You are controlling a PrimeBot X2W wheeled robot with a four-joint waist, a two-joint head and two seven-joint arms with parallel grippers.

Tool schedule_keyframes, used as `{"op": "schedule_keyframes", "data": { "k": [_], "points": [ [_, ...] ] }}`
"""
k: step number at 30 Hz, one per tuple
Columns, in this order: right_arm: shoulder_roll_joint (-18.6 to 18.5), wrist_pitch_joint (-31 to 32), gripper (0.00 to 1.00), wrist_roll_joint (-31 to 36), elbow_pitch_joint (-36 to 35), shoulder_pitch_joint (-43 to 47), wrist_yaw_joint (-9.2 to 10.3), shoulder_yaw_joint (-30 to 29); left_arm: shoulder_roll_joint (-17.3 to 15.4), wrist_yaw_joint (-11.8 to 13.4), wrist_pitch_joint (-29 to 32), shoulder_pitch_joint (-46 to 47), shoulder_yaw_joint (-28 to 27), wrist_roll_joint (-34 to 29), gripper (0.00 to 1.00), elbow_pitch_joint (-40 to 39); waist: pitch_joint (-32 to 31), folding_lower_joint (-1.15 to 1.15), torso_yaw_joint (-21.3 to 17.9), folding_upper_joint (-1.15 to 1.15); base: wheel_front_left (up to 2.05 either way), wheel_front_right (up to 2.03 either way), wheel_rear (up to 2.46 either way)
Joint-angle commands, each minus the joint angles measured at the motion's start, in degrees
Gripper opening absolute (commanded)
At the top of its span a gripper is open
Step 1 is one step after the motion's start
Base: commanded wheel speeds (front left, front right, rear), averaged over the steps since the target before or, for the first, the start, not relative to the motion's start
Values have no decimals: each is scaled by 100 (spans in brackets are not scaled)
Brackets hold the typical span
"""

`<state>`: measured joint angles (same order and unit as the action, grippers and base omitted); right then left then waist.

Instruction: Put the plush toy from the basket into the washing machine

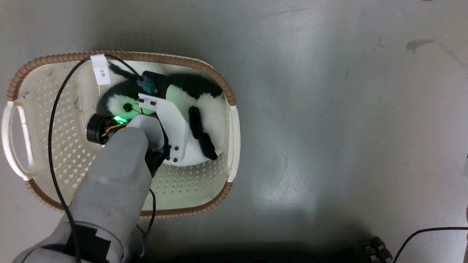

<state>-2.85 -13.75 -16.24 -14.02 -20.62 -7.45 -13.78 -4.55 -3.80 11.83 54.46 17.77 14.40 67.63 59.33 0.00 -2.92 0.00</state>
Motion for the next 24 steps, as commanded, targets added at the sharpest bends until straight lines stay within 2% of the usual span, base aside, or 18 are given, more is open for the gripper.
{"op": "schedule_keyframes", "data": {
  "k": [1,7,12,24],
  "points": [
    [-2,-55,100,-76,-60,-172,-3,-40,-50,-6,91,4,63,72,0,288,70,0,-10,0,0,0,0],
    [-3,-125,100,-161,-112,-297,-3,-107,-76,-62,-9,264,166,211,0,633,247,0,-42,0,0,0,0],
    [-3,-125,100,-184,-44,-295,-3,-101,-70,-114,-95,215,118,338,0,633,61,0,-85,0,0,0,0],
    [-3,-125,100,-257,435,-96,-3,26,18,-336,-509,-329,93,708,0,633,-1106,0,-81,0,0,0,0]
  ]
}}
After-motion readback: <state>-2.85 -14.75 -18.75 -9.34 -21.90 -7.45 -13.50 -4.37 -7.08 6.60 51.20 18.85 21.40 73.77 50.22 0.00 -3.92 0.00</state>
